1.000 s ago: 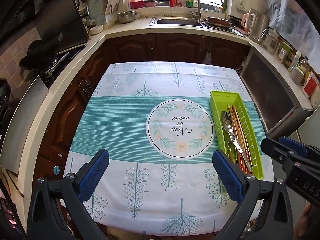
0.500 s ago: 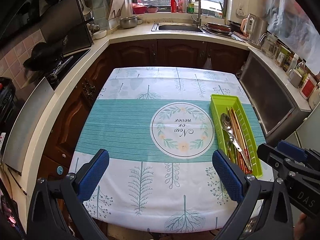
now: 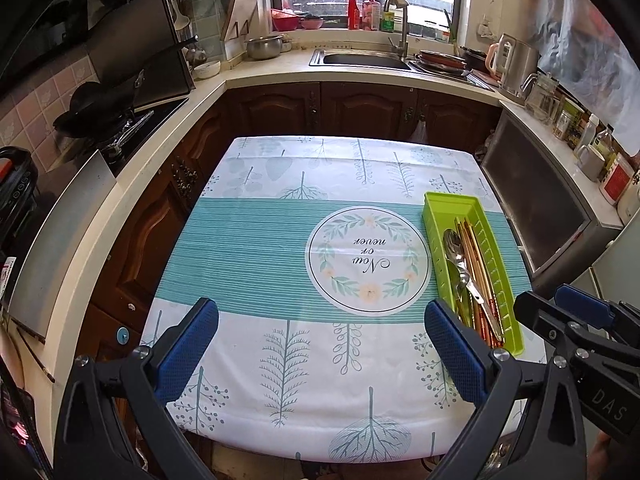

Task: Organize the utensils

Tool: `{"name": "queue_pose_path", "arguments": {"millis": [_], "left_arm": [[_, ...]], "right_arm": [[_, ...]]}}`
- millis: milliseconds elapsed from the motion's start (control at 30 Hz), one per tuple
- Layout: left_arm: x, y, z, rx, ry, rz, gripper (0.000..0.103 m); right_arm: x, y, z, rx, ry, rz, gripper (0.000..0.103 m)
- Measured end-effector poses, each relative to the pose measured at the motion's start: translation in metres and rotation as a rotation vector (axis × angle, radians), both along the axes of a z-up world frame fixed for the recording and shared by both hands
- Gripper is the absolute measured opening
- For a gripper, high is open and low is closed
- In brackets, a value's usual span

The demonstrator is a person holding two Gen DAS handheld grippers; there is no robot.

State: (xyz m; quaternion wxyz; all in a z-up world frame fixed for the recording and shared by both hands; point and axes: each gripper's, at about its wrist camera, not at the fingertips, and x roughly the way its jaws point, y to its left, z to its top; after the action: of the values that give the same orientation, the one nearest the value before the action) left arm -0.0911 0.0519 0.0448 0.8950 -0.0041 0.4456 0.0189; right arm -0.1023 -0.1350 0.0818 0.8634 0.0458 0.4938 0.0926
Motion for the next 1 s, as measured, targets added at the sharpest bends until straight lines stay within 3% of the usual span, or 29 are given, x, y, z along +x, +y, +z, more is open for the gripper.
{"name": "queue_pose_path", "arguments": {"millis": [1000], "left_arm": [[0.0039, -0.0024, -0.0059, 0.002, 0.046, -0.014, 0.102]], "right_arm": [[0.0073, -0.0085, -0.0091, -0.021, 0.035, 0.005, 0.059]]}}
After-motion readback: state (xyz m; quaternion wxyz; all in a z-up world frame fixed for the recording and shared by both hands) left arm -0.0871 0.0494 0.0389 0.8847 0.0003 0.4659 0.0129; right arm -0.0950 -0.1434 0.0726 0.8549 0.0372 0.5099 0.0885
